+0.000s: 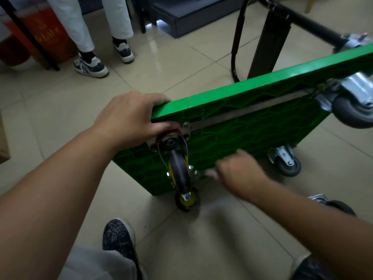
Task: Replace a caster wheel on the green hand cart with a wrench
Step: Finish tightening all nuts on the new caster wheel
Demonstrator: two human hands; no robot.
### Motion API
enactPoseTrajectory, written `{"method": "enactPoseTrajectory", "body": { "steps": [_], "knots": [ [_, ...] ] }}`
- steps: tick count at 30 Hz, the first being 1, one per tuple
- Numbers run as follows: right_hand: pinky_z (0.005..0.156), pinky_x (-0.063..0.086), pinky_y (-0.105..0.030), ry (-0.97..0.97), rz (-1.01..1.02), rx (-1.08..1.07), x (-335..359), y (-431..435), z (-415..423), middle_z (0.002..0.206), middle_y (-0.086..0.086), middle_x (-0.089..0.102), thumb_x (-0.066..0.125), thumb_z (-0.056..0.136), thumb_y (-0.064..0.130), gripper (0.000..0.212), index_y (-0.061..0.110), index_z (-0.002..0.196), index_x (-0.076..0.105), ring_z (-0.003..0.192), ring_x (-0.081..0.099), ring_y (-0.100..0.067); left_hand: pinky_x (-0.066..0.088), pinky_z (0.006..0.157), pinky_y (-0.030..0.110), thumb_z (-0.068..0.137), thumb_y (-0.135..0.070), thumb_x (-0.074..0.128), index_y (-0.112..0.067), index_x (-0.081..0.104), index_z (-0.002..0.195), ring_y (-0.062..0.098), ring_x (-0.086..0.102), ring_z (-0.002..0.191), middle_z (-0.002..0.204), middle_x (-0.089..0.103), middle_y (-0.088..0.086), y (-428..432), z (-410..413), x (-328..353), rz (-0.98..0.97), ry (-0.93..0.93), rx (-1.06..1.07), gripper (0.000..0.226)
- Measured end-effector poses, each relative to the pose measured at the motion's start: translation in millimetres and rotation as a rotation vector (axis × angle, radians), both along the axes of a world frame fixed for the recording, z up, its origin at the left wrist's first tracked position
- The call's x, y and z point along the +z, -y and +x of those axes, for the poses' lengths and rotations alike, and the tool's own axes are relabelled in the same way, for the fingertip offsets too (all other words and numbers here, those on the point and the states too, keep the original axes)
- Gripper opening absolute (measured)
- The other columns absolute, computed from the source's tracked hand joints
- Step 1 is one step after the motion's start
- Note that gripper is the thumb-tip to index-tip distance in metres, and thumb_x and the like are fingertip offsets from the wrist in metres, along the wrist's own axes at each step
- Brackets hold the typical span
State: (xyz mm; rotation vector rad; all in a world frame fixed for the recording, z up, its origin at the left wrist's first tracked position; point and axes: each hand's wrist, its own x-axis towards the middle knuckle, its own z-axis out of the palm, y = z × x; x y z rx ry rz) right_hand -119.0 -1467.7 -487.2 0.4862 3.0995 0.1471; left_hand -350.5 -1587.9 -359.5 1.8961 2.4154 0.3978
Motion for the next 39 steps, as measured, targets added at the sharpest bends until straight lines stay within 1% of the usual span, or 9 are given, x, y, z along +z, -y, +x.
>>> {"method": "enactPoseTrajectory", "body": {
  "steps": [2,8,16,23,29,32,34,36,39],
  "knots": [
    [0.065,0.041,-0.033,-0.225,0.139,-0.076,24.4,-26.8,-1.1,0.053,-0.004,0.059,0.038,0.097,0.054,0.053,0.021,0.06,0.056,0.048,0.058,-0.022,0.043,0.065,0.035,0.084,-0.063,0.067,-0.035,0.066,0.129,0.023,0.065,0.084,0.1,0.075,-0.005,-0.1,0.1,0.4,0.005,0.006,0.002,0.053],
    [0.067,0.029,-0.034,-0.166,0.364,0.039,78.1,-47.3,-18.0,0.069,-0.004,0.068,0.033,0.102,0.055,0.054,0.018,0.077,0.065,0.062,0.063,-0.024,0.047,0.067,0.038,0.085,-0.061,0.069,-0.033,0.065,0.13,0.024,0.065,0.086,0.102,0.075,-0.004,0.0,-0.7,-0.8,0.024,0.009,-0.006,0.053],
    [0.067,0.032,-0.034,-0.11,0.352,0.124,81.9,-55.8,-22.0,0.069,-0.002,0.066,0.025,0.102,0.057,0.059,0.02,0.078,0.064,0.063,0.061,-0.023,0.043,0.066,0.036,0.084,-0.062,0.068,-0.034,0.064,0.132,0.025,0.066,0.087,0.103,0.075,-0.005,-1.3,-3.2,-3.8,0.021,0.004,-0.018,0.055],
    [0.066,0.029,-0.034,-0.1,0.369,0.123,75.3,-47.2,-27.8,0.069,-0.004,0.067,0.035,0.102,0.053,0.052,0.021,0.073,0.062,0.061,0.063,-0.023,0.047,0.066,0.036,0.086,-0.059,0.069,-0.035,0.065,0.131,0.023,0.066,0.083,0.099,0.075,-0.004,-1.1,-2.3,-0.9,0.014,0.022,-0.02,0.051],
    [0.063,0.042,-0.033,-0.219,0.192,-0.119,19.1,-36.5,-26.5,0.058,-0.008,0.065,0.034,0.1,0.05,0.056,0.018,0.062,0.061,0.051,0.062,-0.025,0.045,0.066,0.036,0.084,-0.061,0.068,-0.038,0.065,0.13,0.023,0.066,0.083,0.097,0.075,-0.006,-2.1,-1.9,-1.2,0.016,0.017,-0.004,0.051],
    [0.064,0.039,-0.036,-0.243,-0.099,-0.293,-8.3,-16.8,-30.6,0.063,-0.004,0.061,0.025,0.102,0.053,0.056,0.02,0.073,0.059,0.06,0.062,-0.028,0.049,0.067,0.038,0.084,-0.065,0.065,-0.04,0.065,0.128,0.022,0.066,0.081,0.093,0.074,-0.008,-2.9,-3.9,-3.4,0.014,0.02,-0.001,0.051],
    [0.063,0.036,-0.036,-0.265,-0.452,-0.459,-29.0,6.5,-38.2,0.069,-0.002,0.053,0.027,0.103,0.054,0.049,0.02,0.079,0.053,0.067,0.057,-0.029,0.051,0.068,0.039,0.085,-0.066,0.066,-0.041,0.064,0.128,0.022,0.066,0.081,0.092,0.074,-0.008,-2.6,-5.1,-4.5,0.01,0.018,0.002,0.05],
    [0.061,0.041,-0.037,-0.399,-0.994,-0.545,-39.7,38.1,-50.4,0.069,-0.002,0.057,0.032,0.103,0.052,0.05,0.015,0.078,0.054,0.066,0.056,-0.025,0.05,0.067,0.038,0.086,-0.067,0.066,-0.04,0.064,0.129,0.021,0.066,0.081,0.092,0.074,-0.008,-2.7,-6.6,-5.3,0.01,0.014,-0.004,0.051],
    [0.063,0.052,-0.026,-0.699,-1.883,-0.687,-42.0,72.5,-78.1,0.067,0.0,0.068,0.04,0.108,0.021,0.036,0.009,0.084,0.063,0.062,0.065,-0.012,0.041,0.063,0.034,0.085,-0.065,0.067,-0.038,0.065,0.129,0.02,0.065,0.079,0.091,0.074,-0.008,-3.5,-6.1,-5.1,0.015,0.003,-0.01,0.051]
  ]
}}
